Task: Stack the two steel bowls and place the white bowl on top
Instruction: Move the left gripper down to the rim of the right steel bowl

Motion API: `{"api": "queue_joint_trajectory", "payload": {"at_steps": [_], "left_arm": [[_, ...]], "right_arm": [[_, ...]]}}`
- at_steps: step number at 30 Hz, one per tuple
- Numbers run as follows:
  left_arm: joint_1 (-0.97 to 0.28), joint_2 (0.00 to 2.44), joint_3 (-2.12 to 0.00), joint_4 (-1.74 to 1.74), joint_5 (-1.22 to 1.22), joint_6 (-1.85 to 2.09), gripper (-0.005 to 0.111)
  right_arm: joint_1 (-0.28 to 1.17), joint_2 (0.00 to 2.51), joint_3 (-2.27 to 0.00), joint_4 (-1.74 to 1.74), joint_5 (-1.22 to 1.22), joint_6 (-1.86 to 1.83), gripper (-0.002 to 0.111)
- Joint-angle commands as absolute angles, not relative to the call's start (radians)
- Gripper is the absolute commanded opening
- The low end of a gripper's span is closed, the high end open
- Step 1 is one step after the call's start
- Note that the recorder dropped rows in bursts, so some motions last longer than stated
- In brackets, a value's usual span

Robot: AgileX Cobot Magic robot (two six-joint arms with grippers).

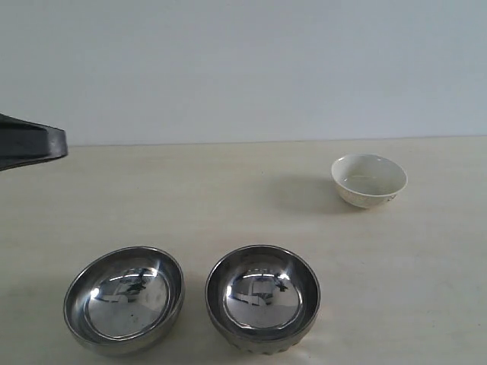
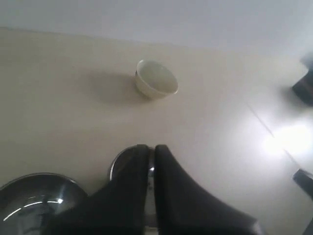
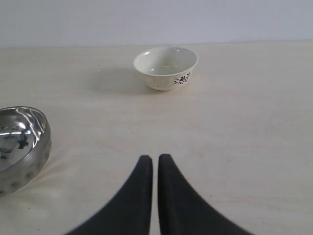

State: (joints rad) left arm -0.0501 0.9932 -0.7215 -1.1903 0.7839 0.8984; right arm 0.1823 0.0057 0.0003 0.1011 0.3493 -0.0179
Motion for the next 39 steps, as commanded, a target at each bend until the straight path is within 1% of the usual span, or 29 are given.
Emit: {"api": "queue_joint_trajectory", "payload": {"at_steps": [1,5,6,7,10,15,18,22,28,35,39], "left_arm": [[-0.094,1.181,-0.832,-1.053,0.827,0.919,0.020],[-0.150,1.325,-0.926,-0.926,0.790,0.862,0.050],[-0.164,1.353,-0.942,-0.902,0.789,0.846,0.055],[-0.184,1.388,-0.970,-0.864,0.789,0.836,0.057],[-0.253,1.490,-1.056,-0.774,0.781,0.833,0.057],[-0.367,1.640,-1.179,-0.727,0.718,0.833,0.057],[-0.428,1.715,-1.223,-0.679,0.681,0.833,0.057],[-0.501,1.813,-1.260,-0.527,0.622,0.829,0.057],[-0.524,1.899,-1.261,-0.498,0.592,0.843,0.057],[-0.524,1.952,-1.261,-0.500,0.565,0.844,0.057],[-0.545,1.972,-1.261,-0.507,0.560,0.844,0.057]], "right_arm": [[0.178,0.000,0.000,0.094,0.342,-0.020,0.000],[0.178,0.000,0.000,0.094,0.342,-0.020,0.000],[0.178,0.000,0.000,0.094,0.342,-0.020,0.000],[0.178,0.000,0.000,0.094,0.342,-0.020,0.000],[0.178,0.000,0.000,0.094,0.342,-0.020,0.000],[0.178,0.000,0.000,0.094,0.342,-0.020,0.000],[0.178,0.000,0.000,0.094,0.342,-0.020,0.000],[0.178,0.000,0.000,0.094,0.342,-0.020,0.000],[0.178,0.000,0.000,0.094,0.342,-0.020,0.000],[0.178,0.000,0.000,0.094,0.342,-0.020,0.000],[0.178,0.000,0.000,0.094,0.342,-0.020,0.000]]}}
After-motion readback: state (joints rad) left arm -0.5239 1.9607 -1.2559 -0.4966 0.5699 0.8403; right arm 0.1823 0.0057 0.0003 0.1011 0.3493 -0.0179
